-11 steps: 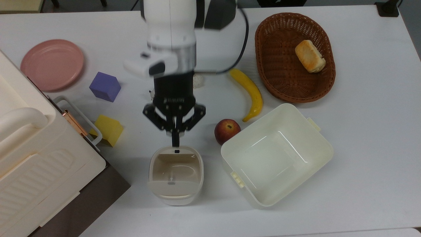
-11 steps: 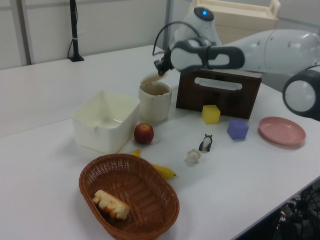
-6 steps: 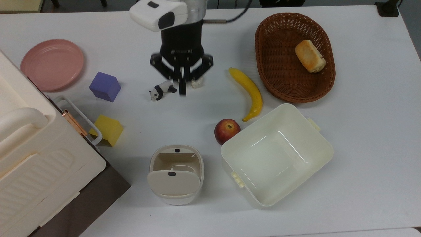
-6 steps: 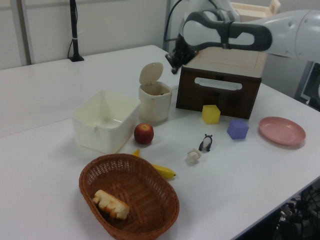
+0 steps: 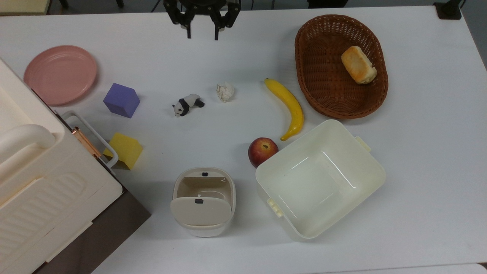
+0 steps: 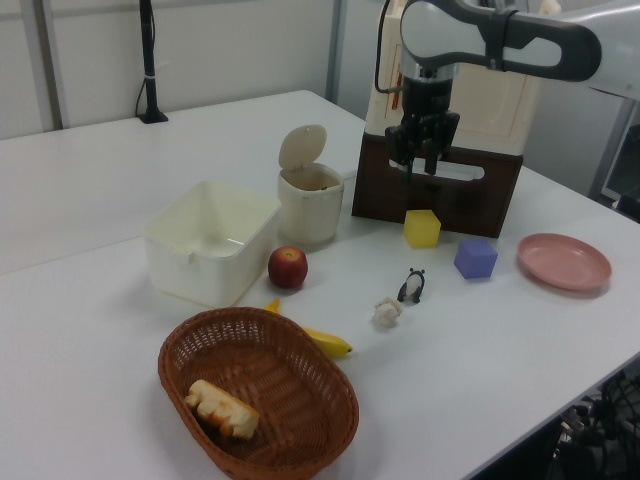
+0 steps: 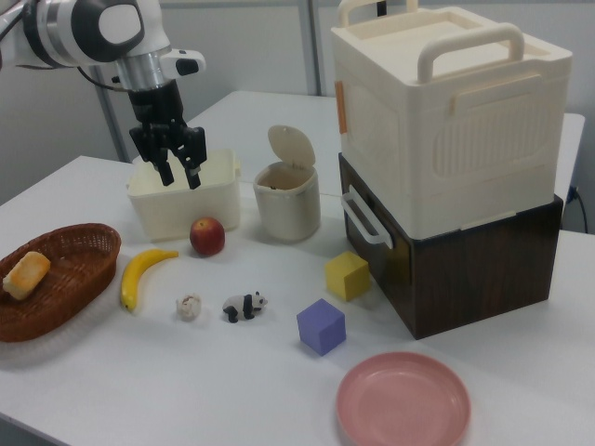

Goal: Open the trash can

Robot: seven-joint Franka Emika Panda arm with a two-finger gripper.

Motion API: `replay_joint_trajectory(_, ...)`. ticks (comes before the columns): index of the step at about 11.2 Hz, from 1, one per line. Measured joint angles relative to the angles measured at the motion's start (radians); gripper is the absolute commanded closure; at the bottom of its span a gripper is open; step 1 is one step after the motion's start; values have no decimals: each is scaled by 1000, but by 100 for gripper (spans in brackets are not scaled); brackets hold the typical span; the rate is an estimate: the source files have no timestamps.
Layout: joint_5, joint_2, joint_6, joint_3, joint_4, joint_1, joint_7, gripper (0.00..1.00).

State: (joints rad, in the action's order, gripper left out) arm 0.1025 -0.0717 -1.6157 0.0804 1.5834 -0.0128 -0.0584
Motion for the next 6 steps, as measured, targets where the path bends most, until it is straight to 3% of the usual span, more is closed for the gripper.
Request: replay_joint_trajectory(6, -99, 39, 0, -69, -3, -28, 0, 0)
